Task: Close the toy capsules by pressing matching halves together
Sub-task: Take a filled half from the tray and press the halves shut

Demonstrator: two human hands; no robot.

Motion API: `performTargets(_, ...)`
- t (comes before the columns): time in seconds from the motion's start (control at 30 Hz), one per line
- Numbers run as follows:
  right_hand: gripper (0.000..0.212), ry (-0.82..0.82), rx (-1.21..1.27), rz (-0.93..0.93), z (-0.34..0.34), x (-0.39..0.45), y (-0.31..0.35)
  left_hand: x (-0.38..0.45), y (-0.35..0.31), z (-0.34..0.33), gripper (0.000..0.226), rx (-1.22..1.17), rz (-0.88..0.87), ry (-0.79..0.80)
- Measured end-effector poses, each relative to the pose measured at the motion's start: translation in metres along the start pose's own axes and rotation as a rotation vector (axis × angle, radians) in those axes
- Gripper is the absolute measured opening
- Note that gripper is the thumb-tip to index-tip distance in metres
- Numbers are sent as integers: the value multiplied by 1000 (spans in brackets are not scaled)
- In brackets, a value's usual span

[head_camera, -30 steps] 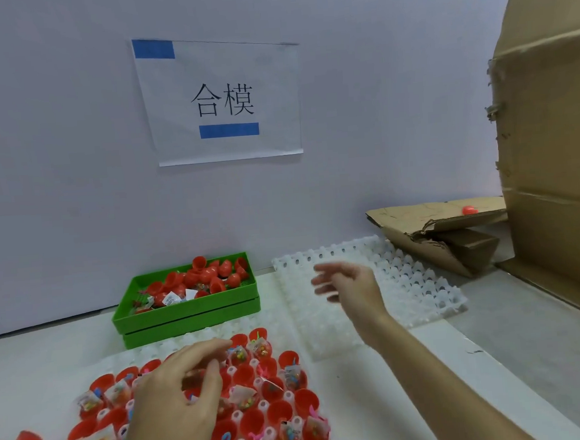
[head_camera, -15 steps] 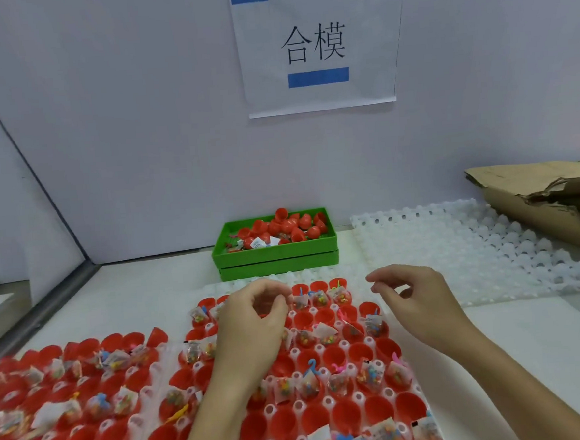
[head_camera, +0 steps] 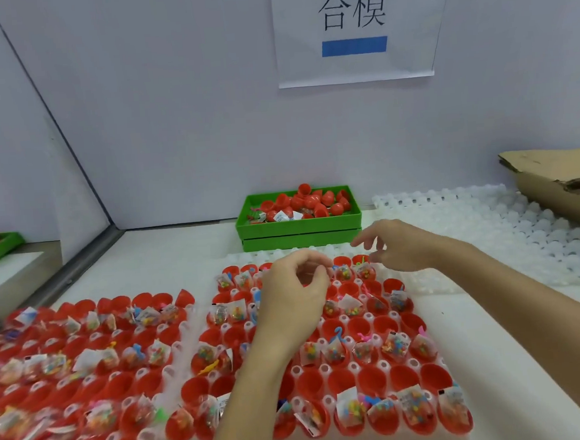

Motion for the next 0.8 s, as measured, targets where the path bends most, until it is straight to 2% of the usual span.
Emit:
performTargets(0.07,38,87,-58,20,-1,6,0,0,0,1,26,-10,-2,-2)
performTargets(0.13,37,96,-78,32,-1,9,1,1,1,2,27,-22,-2,-5)
performTargets(0.33,22,28,-128,54,-4,9,-1,2,5,1,22,-40,11,-13)
performTargets(0.8,18,-141,-138,157,19,2,-5,2,4,-1,14,-52,32,4)
Point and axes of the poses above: each hand's wrist, its own x-axis towards the middle knuckle, its own z-axis out of the back of the hand, y = z × x, the point moved 1 cm from there along x, towards the middle knuckle, and after that the axes turned 8 degrees about -y, right-handed, at the moved point
